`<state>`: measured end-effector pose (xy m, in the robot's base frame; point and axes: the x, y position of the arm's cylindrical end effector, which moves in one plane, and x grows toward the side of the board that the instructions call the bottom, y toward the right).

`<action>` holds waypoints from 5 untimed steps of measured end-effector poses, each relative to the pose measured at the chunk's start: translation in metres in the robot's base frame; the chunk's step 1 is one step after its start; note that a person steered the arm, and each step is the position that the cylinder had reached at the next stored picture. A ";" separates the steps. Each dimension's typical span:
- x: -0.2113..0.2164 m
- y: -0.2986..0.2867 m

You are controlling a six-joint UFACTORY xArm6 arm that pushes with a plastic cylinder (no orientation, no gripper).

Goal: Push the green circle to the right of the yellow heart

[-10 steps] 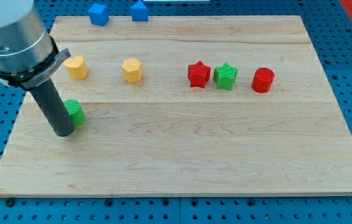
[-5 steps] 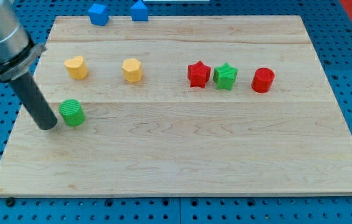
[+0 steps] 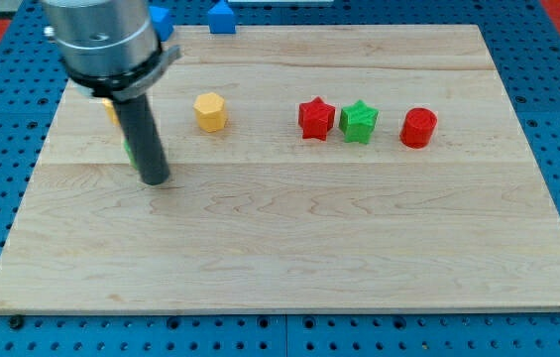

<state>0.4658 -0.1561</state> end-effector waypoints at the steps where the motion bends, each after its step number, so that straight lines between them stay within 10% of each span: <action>1: -0.028 -0.021; 5: -0.068 -0.019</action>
